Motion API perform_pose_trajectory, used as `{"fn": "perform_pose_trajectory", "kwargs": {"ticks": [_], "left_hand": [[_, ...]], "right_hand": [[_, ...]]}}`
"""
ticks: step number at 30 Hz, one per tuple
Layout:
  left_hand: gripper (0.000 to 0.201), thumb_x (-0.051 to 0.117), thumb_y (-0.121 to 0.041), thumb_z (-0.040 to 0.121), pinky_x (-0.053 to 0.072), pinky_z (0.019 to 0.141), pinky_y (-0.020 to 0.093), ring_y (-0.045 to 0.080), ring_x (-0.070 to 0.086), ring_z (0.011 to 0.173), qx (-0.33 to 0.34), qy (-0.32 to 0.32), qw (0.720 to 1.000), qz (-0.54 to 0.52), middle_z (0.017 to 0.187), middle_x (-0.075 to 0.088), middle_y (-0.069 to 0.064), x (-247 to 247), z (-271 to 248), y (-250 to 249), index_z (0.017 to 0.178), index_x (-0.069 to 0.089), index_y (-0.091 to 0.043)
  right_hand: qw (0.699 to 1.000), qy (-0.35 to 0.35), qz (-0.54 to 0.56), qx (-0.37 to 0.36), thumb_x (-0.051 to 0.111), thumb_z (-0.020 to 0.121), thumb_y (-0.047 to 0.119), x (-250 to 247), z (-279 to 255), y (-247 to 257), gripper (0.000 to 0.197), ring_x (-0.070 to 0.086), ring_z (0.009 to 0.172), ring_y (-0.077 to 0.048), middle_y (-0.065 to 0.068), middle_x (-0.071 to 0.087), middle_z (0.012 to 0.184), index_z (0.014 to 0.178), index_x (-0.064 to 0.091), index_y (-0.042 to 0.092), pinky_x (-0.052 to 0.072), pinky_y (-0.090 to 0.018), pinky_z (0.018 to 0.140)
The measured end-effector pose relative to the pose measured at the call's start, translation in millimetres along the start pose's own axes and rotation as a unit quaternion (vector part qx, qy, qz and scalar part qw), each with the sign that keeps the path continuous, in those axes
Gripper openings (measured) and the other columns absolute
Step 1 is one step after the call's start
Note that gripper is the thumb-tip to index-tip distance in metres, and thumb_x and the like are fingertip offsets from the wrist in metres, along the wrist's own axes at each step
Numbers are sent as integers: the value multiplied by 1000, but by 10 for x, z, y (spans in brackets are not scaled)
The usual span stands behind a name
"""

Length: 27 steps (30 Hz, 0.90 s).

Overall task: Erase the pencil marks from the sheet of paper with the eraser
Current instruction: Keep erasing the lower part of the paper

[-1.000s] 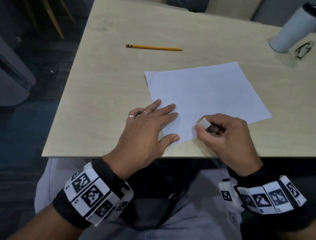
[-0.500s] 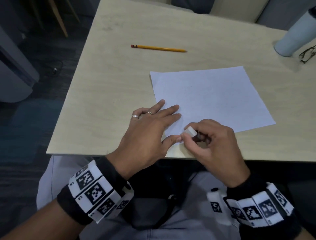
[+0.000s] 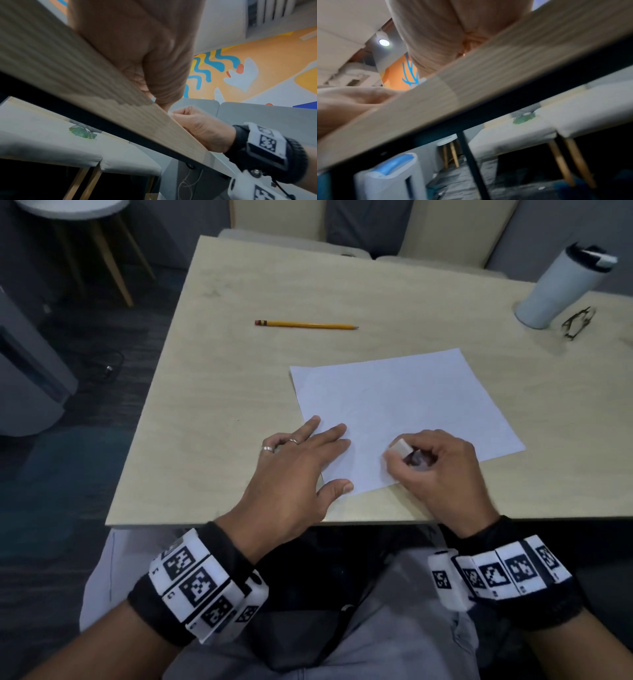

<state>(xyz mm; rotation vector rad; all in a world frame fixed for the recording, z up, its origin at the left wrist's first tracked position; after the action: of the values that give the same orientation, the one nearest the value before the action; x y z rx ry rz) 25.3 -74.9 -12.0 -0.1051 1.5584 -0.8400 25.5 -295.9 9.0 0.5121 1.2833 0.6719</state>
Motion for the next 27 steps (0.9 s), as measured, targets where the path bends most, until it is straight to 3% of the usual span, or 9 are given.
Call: {"fn": "perform_pose_trajectory", "kwargs": {"ticks": [3, 5, 7, 10, 13, 17, 20, 23, 27], "left_hand": [[57, 57, -56, 101, 14, 123, 38, 1, 10, 159, 11, -6, 1000, 11, 167, 30, -25, 14, -21, 2, 154, 49, -36], [57, 51, -58, 100, 17, 122, 38, 1, 16, 158, 21, -22, 999, 21, 165, 35, -23, 29, -47, 12, 152, 53, -33], [58, 52, -58, 98, 20, 121, 38, 2, 22, 157, 24, -37, 999, 20, 163, 40, -22, 37, -51, 31, 149, 56, -33], [58, 54, -59, 96, 19, 119, 36, 2, 22, 157, 22, -34, 999, 16, 163, 39, -24, 47, -27, 41, 149, 56, -35], [57, 55, -59, 96, 18, 119, 35, 1, 21, 157, 22, -39, 999, 16, 163, 39, -24, 41, -36, 43, 148, 56, -35], [55, 60, -56, 98, 21, 117, 35, 2, 23, 157, 27, -44, 998, 21, 163, 41, -22, 35, -47, 42, 148, 58, -32], [58, 56, -58, 97, 20, 117, 35, 2, 22, 157, 24, -34, 999, 25, 164, 39, -22, 45, -31, 29, 149, 57, -33], [58, 54, -58, 96, 21, 118, 36, 3, 22, 157, 23, -36, 999, 24, 164, 39, -22, 46, -30, 29, 148, 57, -33], [60, 52, -61, 97, 20, 118, 35, 2, 21, 158, 27, -35, 999, 29, 165, 38, -21, 54, -34, 42, 150, 54, -32]], "right_hand": [[999, 0, 47, 7, 82, 90, 20, 41, -43, 60, 11, 59, 74, -18, 6, 70, 74, 80, 77, 19, 52, -40, 73], [998, 35, 45, -39, 82, 91, 24, 223, -132, 224, 8, 60, 75, -16, 8, 68, 77, 86, 76, 24, 51, -35, 73], [995, 55, 22, -74, 78, 89, 30, 348, -169, 273, 10, 59, 75, -15, 9, 62, 77, 88, 70, 24, 52, -39, 71], [999, 20, 25, -40, 77, 88, 29, 247, -39, 113, 12, 62, 74, -17, 8, 66, 77, 81, 70, 22, 54, -44, 72], [996, -22, 84, -1, 81, 91, 18, 105, -4, 7, 12, 65, 71, -18, 7, 72, 79, 81, 74, 21, 56, -42, 72], [992, 72, 26, -99, 75, 92, 34, 334, -180, 288, 21, 57, 73, -18, 6, 60, 70, 79, 72, 18, 49, -40, 69], [995, 68, -32, -69, 66, 88, 48, 178, -52, 131, 28, 54, 75, -17, 6, 58, 69, 75, 68, 24, 50, -45, 68], [998, 35, -22, -49, 68, 85, 47, 11, -4, 18, 25, 56, 75, -18, 6, 62, 69, 77, 73, 24, 50, -46, 69], [990, 93, -2, -102, 71, 90, 42, 291, -186, 295, 21, 54, 76, -15, 9, 60, 70, 79, 73, 24, 48, -40, 69]]}}
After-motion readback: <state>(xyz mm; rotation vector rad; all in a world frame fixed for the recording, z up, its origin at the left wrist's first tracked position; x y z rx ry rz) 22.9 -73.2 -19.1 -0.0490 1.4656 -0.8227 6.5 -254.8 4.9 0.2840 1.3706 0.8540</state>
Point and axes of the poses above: each hand's wrist, its own z-axis towards the middle knuckle, its own x-axis out of the palm, y = z × x, the point moved 5 cm from there along z, towards the middle knuckle
